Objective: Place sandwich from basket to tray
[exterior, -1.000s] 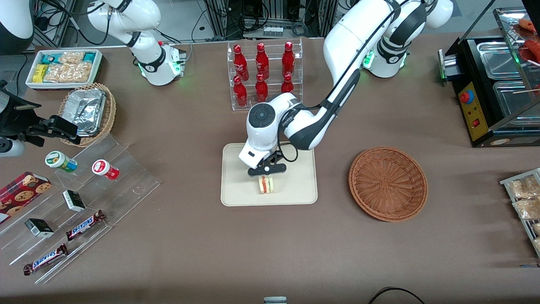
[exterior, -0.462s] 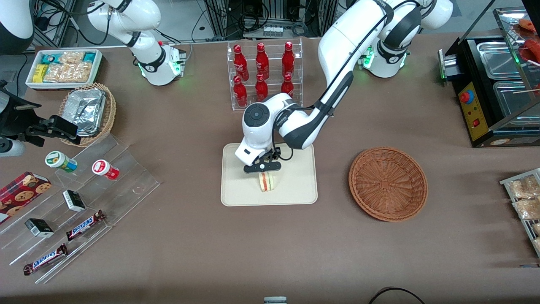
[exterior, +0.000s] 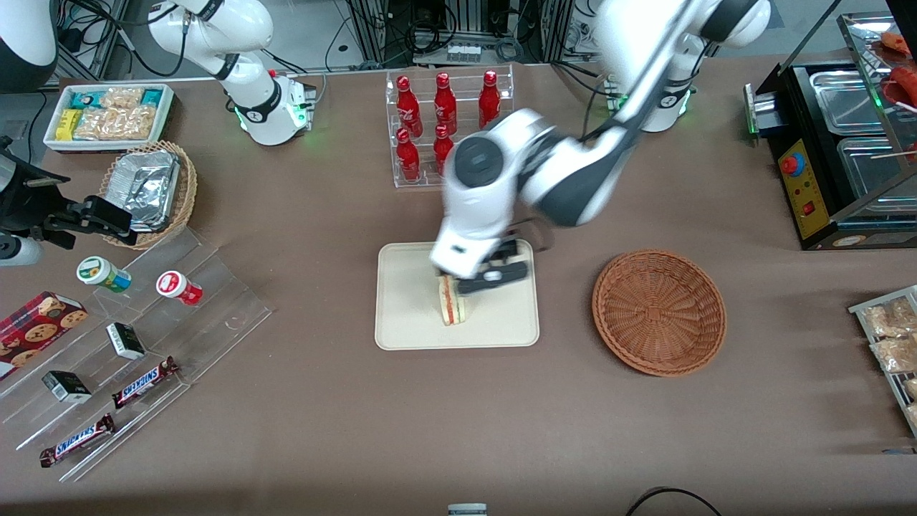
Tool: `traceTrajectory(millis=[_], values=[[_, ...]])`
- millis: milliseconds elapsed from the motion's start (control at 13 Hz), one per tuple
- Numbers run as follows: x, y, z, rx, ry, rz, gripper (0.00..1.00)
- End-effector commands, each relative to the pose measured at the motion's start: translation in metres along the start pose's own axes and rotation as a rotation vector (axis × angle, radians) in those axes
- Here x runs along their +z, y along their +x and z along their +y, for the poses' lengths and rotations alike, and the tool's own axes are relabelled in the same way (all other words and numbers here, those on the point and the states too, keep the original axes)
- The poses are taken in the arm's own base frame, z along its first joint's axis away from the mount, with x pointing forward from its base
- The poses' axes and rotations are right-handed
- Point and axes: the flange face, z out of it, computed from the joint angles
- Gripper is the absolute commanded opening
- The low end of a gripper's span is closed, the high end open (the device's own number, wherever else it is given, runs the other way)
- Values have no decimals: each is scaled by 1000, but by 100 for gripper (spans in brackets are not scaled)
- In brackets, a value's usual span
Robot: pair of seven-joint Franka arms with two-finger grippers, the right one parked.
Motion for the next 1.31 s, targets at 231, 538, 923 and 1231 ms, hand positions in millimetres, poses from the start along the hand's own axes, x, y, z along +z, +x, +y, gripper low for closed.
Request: traceTrajectory(millis=[231, 538, 923, 1231], values=[[-91, 84, -176, -8, 64, -56, 99], [-127, 111, -264, 53, 78, -74, 99], [-150, 111, -356, 176, 76, -76, 99], [-165, 80, -399, 339, 52, -63, 99]])
